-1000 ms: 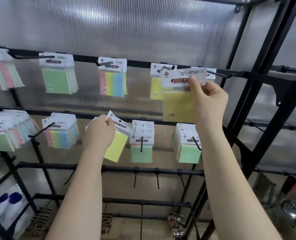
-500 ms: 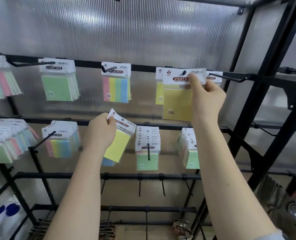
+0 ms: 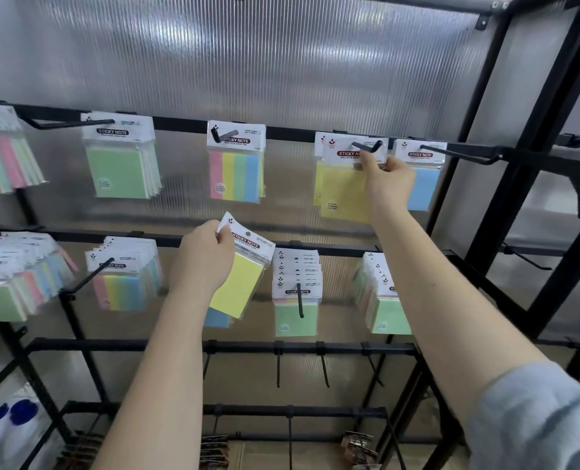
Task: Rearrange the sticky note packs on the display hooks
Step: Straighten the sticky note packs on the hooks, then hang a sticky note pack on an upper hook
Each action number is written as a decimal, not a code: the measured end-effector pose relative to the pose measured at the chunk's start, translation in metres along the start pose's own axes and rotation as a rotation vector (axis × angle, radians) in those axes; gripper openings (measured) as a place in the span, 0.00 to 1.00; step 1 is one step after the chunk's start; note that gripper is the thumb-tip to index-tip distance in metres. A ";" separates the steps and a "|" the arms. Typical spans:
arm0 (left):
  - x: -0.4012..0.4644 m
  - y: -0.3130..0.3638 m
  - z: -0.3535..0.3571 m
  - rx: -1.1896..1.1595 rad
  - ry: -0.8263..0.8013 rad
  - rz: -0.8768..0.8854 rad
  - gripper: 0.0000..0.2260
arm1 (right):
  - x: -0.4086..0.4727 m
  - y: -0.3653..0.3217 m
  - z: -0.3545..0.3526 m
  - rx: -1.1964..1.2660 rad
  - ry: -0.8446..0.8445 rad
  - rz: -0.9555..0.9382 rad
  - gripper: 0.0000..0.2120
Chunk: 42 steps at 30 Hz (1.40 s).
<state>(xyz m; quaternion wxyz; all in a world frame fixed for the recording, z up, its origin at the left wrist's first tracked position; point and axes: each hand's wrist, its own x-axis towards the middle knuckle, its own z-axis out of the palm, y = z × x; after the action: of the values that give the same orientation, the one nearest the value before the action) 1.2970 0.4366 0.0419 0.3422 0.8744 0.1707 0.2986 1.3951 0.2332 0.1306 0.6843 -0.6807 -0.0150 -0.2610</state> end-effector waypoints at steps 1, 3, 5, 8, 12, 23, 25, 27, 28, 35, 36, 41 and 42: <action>0.000 0.000 -0.001 -0.007 0.004 -0.003 0.17 | 0.004 0.001 0.003 -0.006 -0.006 0.014 0.13; 0.001 0.001 -0.001 -0.013 0.008 -0.004 0.17 | 0.011 0.003 0.010 -0.028 -0.010 0.039 0.11; 0.001 0.002 -0.002 -0.012 0.003 -0.002 0.17 | 0.017 0.005 0.014 -0.050 0.004 0.050 0.12; 0.001 0.003 -0.003 -0.021 0.002 0.004 0.16 | 0.027 0.007 0.019 -0.074 -0.009 0.064 0.15; 0.004 0.002 -0.006 -0.033 0.018 0.023 0.16 | 0.038 0.010 0.025 -0.096 -0.008 0.094 0.12; 0.004 0.004 -0.010 -0.143 0.037 0.055 0.18 | 0.040 0.028 0.025 -0.099 0.101 0.018 0.17; 0.002 0.005 -0.011 -0.193 0.040 0.063 0.18 | 0.033 0.033 0.020 -0.092 0.122 0.007 0.13; 0.000 0.007 -0.011 -0.261 0.037 0.071 0.17 | 0.024 0.039 0.012 -0.103 0.137 -0.018 0.10; -0.001 0.008 -0.011 -0.297 0.030 0.072 0.17 | 0.019 0.043 0.006 -0.119 0.137 -0.036 0.08; -0.010 0.023 -0.005 -0.491 0.023 0.159 0.16 | -0.011 0.078 -0.050 -0.395 -0.123 -0.101 0.10; -0.012 0.027 -0.004 -0.530 0.020 0.169 0.16 | -0.014 0.083 -0.057 -0.474 -0.177 -0.106 0.11; -0.019 0.059 0.001 -0.707 -0.021 0.242 0.09 | -0.026 0.101 -0.092 -0.725 -0.264 -0.079 0.16; -0.020 0.067 0.002 -0.727 -0.026 0.259 0.08 | -0.028 0.104 -0.098 -0.755 -0.261 -0.077 0.15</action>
<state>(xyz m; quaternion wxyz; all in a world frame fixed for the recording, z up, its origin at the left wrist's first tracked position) 1.2896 0.3784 0.0800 0.5913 0.7142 -0.0626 0.3693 1.3769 0.1436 0.0168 0.3682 -0.9107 -0.0304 -0.1849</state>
